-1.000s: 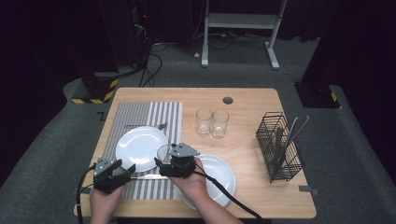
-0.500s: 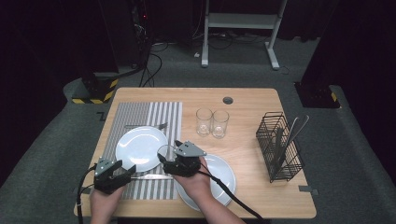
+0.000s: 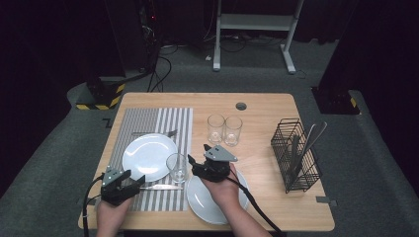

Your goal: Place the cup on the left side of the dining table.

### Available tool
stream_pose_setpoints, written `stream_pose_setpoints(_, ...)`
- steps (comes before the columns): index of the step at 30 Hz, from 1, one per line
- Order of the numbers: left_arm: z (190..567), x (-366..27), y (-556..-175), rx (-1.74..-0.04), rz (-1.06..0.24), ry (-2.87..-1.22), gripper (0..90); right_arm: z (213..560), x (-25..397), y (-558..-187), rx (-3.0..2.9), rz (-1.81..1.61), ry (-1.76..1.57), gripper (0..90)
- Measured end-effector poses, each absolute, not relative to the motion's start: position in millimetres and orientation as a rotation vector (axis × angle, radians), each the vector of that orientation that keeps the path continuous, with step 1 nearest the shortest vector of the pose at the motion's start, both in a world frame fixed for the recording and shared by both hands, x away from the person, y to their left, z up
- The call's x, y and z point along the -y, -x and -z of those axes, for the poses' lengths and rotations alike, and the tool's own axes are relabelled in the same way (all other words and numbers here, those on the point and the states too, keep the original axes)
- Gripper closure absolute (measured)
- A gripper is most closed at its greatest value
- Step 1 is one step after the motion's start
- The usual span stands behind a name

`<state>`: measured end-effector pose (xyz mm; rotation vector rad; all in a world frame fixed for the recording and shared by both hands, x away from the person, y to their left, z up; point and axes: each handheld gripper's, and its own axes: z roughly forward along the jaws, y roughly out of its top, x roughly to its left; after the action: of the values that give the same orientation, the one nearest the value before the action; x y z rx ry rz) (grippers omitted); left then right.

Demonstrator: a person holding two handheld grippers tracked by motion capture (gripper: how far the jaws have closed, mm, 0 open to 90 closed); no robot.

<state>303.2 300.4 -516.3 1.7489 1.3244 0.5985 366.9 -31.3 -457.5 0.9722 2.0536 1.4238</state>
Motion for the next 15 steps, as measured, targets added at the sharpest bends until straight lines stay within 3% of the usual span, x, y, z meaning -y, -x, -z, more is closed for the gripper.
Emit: stream_pose_setpoints(15, 517.4, -291.0, -304.1, -1.287, -0.592, -1.779, 33.6, 472.3, 111.1, -370.6, -1.958, -1.275, -1.122, 35.3)
